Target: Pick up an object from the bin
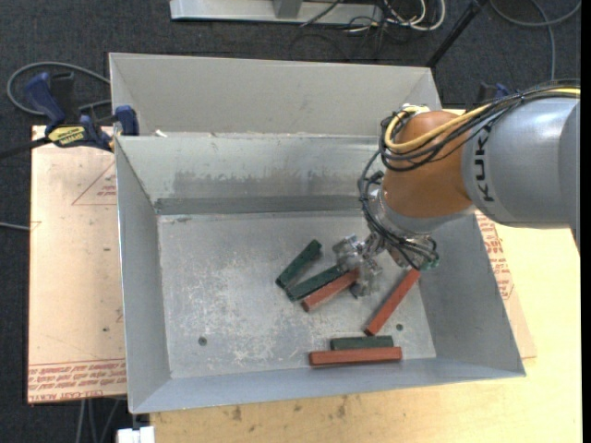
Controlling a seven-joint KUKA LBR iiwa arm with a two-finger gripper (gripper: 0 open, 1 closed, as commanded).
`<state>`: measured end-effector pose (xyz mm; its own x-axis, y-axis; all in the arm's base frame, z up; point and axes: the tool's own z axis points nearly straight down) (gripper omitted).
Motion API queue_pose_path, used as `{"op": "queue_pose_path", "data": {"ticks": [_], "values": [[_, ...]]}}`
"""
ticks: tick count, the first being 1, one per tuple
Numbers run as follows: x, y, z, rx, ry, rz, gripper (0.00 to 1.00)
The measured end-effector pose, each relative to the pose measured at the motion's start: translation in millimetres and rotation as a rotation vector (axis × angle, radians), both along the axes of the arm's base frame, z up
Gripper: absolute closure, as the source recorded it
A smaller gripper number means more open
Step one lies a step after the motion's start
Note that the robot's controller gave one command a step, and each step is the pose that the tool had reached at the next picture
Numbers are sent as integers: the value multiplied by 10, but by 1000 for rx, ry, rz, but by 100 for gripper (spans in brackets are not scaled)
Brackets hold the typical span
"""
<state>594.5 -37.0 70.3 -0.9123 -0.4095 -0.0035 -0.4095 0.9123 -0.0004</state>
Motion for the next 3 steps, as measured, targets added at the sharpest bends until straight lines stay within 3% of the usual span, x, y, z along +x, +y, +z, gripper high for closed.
{"op": "queue_pose_path", "data": {"ticks": [1, 2, 3], "values": [[15, 11, 507, 0, -4, 0, 100], [42, 17, 1266, -1, -9, -1, 100], [51, 21, 1295, 0, -1, -2, 100]]}}
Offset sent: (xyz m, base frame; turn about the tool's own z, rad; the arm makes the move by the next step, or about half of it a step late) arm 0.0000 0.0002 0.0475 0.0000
